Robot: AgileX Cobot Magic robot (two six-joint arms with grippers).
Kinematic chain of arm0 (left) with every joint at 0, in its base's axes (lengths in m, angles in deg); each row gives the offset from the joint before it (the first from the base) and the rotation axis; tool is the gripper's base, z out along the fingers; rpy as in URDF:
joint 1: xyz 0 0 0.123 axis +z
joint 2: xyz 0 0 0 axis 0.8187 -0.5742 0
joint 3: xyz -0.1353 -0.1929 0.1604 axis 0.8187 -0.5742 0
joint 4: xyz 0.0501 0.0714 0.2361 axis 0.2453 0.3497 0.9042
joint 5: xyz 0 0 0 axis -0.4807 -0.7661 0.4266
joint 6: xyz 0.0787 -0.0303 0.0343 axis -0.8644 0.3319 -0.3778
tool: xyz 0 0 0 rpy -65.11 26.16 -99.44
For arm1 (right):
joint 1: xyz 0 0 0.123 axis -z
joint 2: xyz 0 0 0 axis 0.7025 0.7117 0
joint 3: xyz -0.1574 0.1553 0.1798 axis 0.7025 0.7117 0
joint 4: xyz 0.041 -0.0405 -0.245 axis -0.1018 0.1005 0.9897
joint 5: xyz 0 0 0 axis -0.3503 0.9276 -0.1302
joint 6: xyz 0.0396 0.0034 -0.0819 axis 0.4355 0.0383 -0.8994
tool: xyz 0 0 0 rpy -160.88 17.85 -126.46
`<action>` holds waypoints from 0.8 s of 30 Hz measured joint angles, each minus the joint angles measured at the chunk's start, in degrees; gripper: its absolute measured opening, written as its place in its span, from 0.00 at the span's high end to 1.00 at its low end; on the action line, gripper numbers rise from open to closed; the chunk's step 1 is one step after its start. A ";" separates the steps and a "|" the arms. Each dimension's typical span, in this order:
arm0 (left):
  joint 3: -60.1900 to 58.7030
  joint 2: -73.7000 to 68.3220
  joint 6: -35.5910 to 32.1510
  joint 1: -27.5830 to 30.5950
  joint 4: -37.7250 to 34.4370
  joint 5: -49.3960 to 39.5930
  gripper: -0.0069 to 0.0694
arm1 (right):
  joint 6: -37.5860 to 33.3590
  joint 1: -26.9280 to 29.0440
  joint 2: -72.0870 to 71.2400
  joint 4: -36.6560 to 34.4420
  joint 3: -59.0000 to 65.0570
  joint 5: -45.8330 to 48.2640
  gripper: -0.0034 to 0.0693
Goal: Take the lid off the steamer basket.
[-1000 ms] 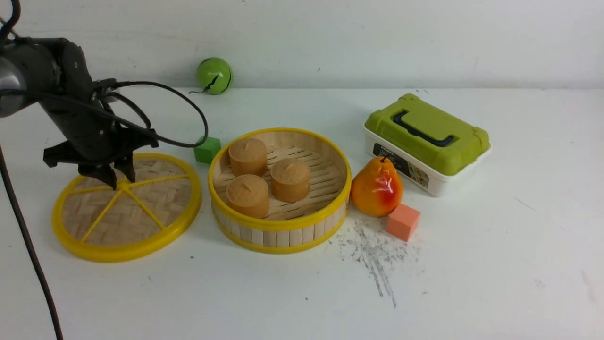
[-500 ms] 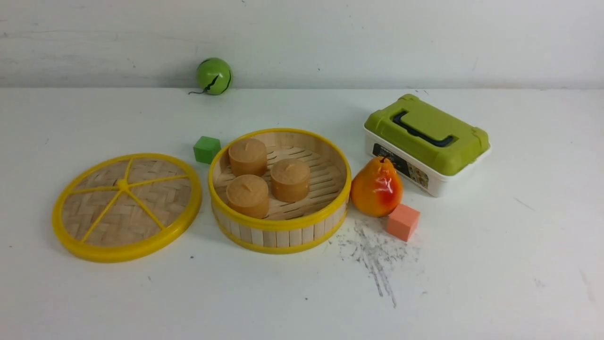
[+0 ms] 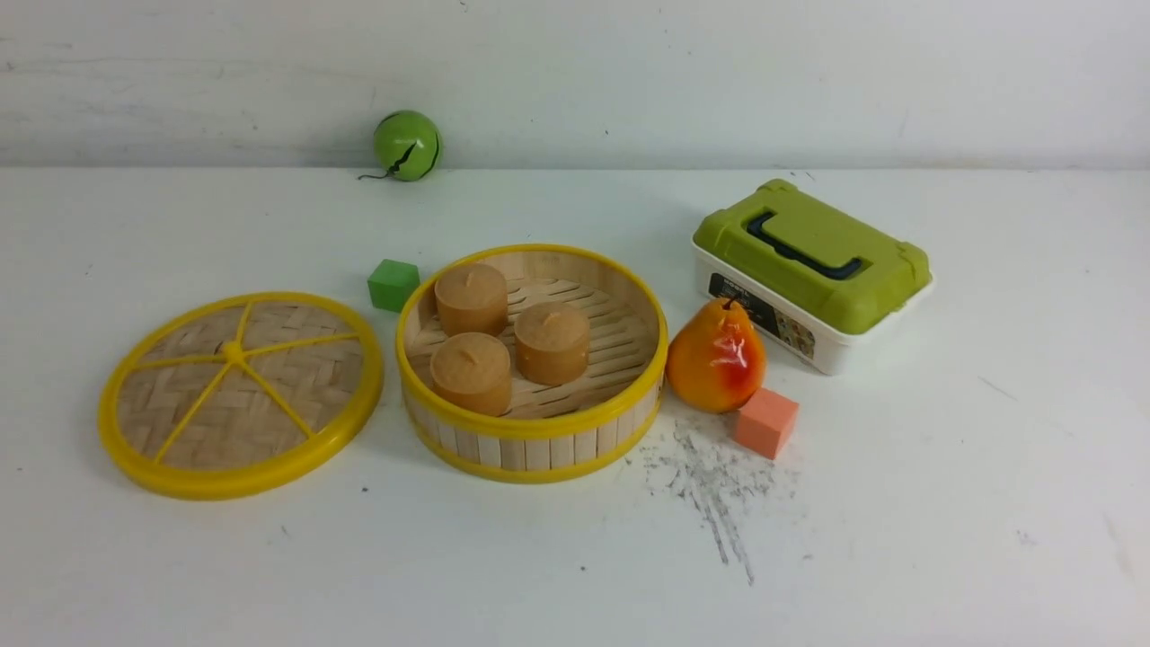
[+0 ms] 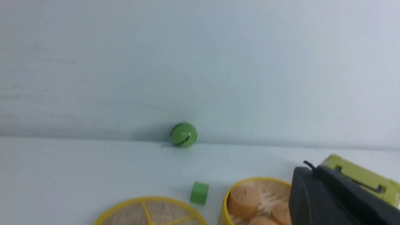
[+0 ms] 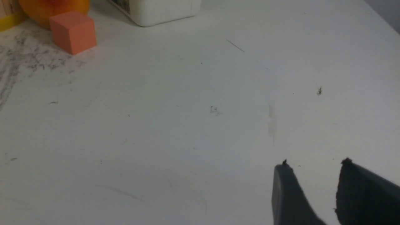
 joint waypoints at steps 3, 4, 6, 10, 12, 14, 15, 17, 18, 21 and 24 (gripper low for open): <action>-11.51 7.30 -1.36 0.00 -0.17 -0.06 0.93 | 0.00 0.00 0.00 0.00 0.00 0.00 0.62; -14.08 8.60 -1.62 0.00 -0.17 -0.12 0.93 | 0.00 0.00 0.00 0.00 0.00 0.00 0.62; -18.49 11.73 -2.05 0.00 -0.93 -0.12 0.93 | 0.00 0.00 0.00 0.00 0.00 0.00 0.62; -23.06 13.55 -2.18 0.00 -3.77 -0.25 0.93 | 0.00 0.00 0.00 0.00 0.00 0.00 0.62; -24.54 13.60 -2.18 0.00 -4.30 -0.25 0.93 | 0.00 0.00 0.00 0.00 0.00 0.00 0.62; -25.24 13.60 -2.18 0.00 -4.41 -0.25 0.93 | 0.00 0.00 0.00 0.00 0.00 0.00 0.62; -25.32 13.60 -2.18 0.00 -4.41 -0.25 0.93 | 0.00 0.00 0.00 0.00 0.00 0.00 0.62; -25.37 13.77 -2.18 0.00 -4.03 -0.08 0.93 | 0.00 0.00 0.00 0.00 0.00 0.02 0.62; -25.66 13.91 -2.18 0.00 -3.82 0.58 0.93 | 0.00 0.00 0.00 0.00 0.00 0.02 0.62; -28.14 14.39 -1.35 0.00 -2.52 3.72 0.93 | 0.00 0.00 0.00 0.00 0.00 0.02 0.62; -32.18 15.26 2.17 0.00 2.40 9.07 0.93 | 0.00 0.00 0.00 0.00 0.00 0.02 0.62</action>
